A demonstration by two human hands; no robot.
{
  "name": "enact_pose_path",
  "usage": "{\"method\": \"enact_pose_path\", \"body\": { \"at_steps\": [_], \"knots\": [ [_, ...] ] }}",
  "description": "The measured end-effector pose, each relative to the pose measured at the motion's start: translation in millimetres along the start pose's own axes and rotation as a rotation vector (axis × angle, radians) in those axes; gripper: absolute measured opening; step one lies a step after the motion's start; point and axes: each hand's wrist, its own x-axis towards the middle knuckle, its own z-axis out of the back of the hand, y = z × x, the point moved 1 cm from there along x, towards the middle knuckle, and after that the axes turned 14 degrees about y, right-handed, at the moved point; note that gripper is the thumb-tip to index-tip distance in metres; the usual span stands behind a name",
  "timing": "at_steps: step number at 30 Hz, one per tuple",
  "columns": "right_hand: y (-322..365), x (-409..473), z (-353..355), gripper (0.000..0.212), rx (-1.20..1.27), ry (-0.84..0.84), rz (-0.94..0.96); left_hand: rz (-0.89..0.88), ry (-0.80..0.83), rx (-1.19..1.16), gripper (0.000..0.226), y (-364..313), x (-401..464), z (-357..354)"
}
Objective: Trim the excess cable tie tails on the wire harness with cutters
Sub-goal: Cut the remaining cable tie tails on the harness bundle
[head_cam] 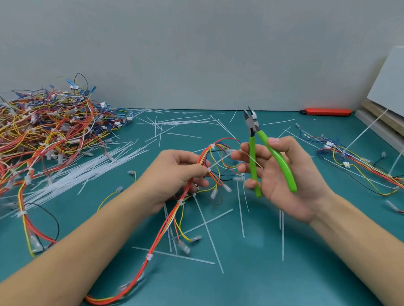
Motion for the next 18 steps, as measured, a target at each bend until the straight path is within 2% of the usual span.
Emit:
{"method": "enact_pose_path", "body": {
  "at_steps": [3, 6, 11, 16, 18],
  "knots": [
    [3.3, -1.4, -0.5, 0.051, 0.005, -0.009, 0.037, -0.001, 0.001, -0.190, 0.014, -1.5, 0.8, -2.3],
    [6.2, -2.5, -2.6, 0.045, -0.007, -0.005, 0.086, 0.028, 0.074, -0.285, 0.015, -1.9, 1.8, -3.5],
    [9.8, -4.9, -10.1, 0.042, -0.108, 0.043, 0.157, 0.024, 0.174, -0.255, 0.016, -2.2, 2.3, -3.7],
    [15.9, -8.5, -14.6, 0.044, -0.161, 0.085, 0.199, 0.001, 0.132, -0.078, 0.012, -1.2, 3.0, -1.5],
    [18.0, -9.1, -15.2, 0.043, -0.183, 0.086, 0.203, -0.007, 0.133, -0.099, 0.010, -0.9, 3.3, -1.4]
  ]
}}
